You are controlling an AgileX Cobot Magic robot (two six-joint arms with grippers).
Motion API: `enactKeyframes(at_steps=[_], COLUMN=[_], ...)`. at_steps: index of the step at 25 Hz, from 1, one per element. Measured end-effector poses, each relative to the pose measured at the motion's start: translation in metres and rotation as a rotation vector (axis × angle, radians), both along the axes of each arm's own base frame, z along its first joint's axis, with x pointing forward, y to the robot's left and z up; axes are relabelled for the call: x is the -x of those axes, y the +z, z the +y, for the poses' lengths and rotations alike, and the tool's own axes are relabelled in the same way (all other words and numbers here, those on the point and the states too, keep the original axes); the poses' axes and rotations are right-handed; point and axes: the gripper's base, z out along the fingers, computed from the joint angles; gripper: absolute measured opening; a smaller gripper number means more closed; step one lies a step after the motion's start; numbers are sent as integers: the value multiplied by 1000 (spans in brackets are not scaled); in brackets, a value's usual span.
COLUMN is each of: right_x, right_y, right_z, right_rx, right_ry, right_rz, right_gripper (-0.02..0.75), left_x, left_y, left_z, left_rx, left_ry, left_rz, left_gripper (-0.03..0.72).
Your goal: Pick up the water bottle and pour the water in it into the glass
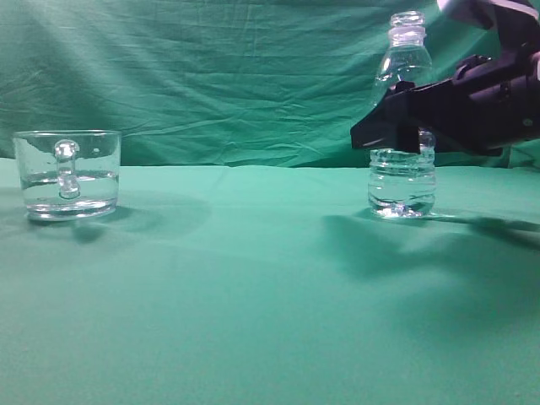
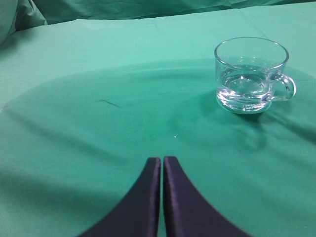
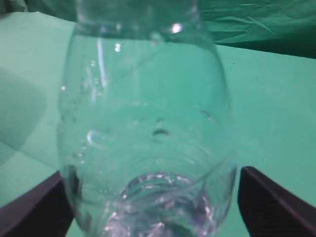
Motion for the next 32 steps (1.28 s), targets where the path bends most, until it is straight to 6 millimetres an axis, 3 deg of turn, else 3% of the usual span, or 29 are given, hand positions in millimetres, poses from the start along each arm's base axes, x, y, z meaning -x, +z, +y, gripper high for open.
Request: enactKeyframes(at_steps=[4, 5, 12, 18, 25, 27, 32], right_x=[0, 0, 10, 30, 72, 85, 122], right_y=[12, 17, 81, 131, 178, 191, 224], right_z=[0, -1, -5, -10, -22, -27, -38], right_rx=[-36, -39, -40, -80, -10, -26, -59], right_ry=[-15, -17, -33, -33, -26, -50, -61], right_rz=[-1, -8, -126, -188, -193, -186, -276], right_gripper=[582, 622, 603, 603, 76, 0, 0], left_x=[0, 0, 0, 0, 0, 0, 0], left_y=[0, 0, 0, 0, 0, 0, 0], left_z=[0, 0, 0, 0, 0, 0, 0], left_rx=[0, 0, 0, 0, 0, 0, 0], left_ry=[0, 0, 0, 0, 0, 0, 0], left_rz=[0, 0, 0, 0, 0, 0, 0], left_gripper=[0, 0, 0, 0, 0, 0, 0])
